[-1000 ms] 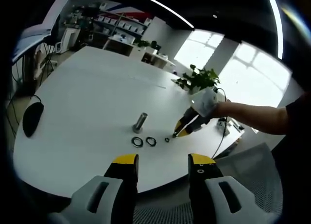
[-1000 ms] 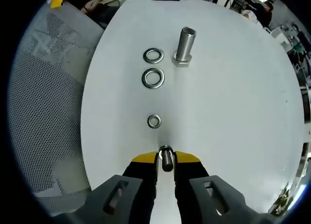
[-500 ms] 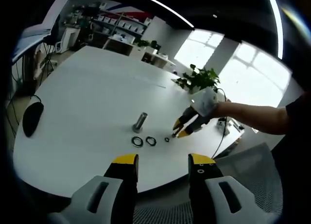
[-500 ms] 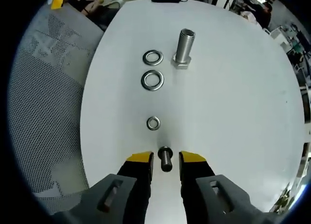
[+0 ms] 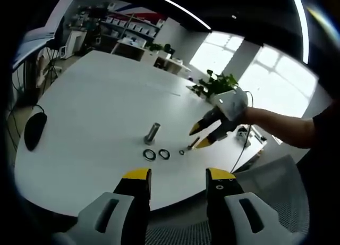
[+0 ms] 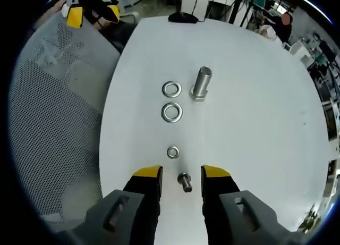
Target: Place the washer onto the threaded stud by aligning its center hole with the stud, sliding it down to the base, and recovering from edge contact or off-axis alignment until the washer reaches the visible bottom stop.
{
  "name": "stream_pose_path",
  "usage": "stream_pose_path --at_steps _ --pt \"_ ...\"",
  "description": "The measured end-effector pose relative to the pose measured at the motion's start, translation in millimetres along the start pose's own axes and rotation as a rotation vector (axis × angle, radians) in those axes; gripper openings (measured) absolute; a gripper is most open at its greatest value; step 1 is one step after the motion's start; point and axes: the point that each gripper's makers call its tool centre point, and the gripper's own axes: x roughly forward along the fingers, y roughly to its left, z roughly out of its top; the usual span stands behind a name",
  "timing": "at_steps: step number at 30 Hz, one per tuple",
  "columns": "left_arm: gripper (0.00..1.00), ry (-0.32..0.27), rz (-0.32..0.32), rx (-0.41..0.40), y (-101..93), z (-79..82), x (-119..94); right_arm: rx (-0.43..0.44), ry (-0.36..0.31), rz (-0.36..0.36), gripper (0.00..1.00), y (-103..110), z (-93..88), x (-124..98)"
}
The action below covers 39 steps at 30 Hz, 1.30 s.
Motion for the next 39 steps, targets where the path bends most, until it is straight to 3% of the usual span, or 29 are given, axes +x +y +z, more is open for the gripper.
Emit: stream_pose_path --at_steps 9,26,39 --pt "0.4 0.004 0.0 0.003 0.0 -0.7 0.1 0.007 -0.093 0.019 0.31 9.5 25.7 -11.9" --pt "0.4 0.005 -0.003 0.006 -0.8 -1.1 0.1 -0.032 -0.067 0.061 0.31 33.2 32.1 5.1" --pt "0.4 0.0 -0.007 0.006 -1.4 -0.1 -0.1 -0.089 0.011 0.035 0.31 27.7 23.1 23.1"
